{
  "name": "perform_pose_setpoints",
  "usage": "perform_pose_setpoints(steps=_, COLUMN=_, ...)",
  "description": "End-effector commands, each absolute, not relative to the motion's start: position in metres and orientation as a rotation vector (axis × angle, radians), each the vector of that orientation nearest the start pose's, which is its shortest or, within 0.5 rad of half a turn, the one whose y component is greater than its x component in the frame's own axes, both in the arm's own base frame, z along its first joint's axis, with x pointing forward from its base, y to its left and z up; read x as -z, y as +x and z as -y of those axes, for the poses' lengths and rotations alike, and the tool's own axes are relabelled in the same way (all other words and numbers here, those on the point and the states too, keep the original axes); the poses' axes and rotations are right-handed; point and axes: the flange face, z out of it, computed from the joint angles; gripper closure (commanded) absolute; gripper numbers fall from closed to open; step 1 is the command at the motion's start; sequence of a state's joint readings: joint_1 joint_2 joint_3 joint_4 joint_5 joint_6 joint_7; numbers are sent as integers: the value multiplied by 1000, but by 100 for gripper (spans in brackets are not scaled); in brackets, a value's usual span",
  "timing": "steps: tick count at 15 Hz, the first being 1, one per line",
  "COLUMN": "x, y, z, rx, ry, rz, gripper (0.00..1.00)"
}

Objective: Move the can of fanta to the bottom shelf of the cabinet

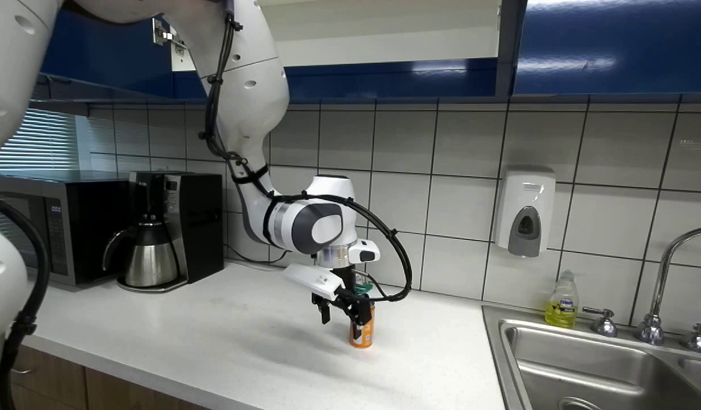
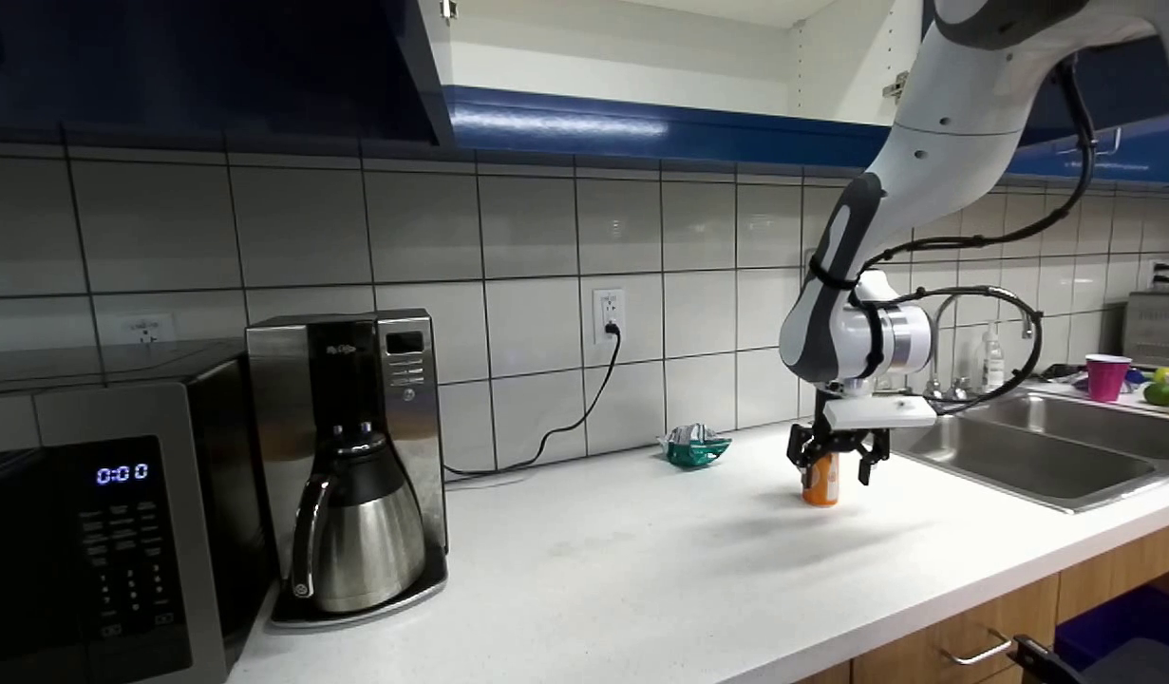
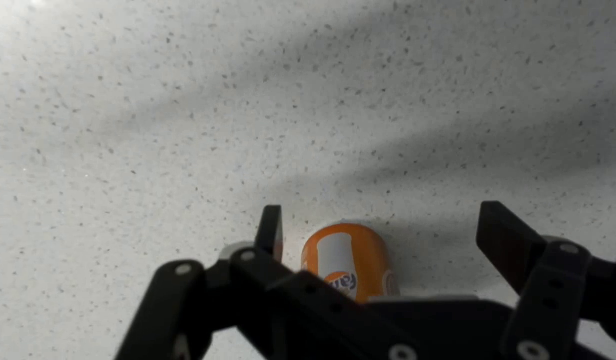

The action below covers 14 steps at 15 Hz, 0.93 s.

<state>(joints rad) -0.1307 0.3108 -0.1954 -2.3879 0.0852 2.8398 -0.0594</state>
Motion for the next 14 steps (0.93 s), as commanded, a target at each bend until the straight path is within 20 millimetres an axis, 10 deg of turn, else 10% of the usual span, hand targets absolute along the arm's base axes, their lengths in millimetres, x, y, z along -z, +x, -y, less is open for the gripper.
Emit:
perform_pose_setpoints(steps=1, x=-203, y=498, z=181, rx=329, ry=-3146, rz=-567, gripper=0)
perform_pose_setpoints(steps=14, x=-192, y=511, z=185, rx=586, ry=-3149, rz=-634, gripper=0)
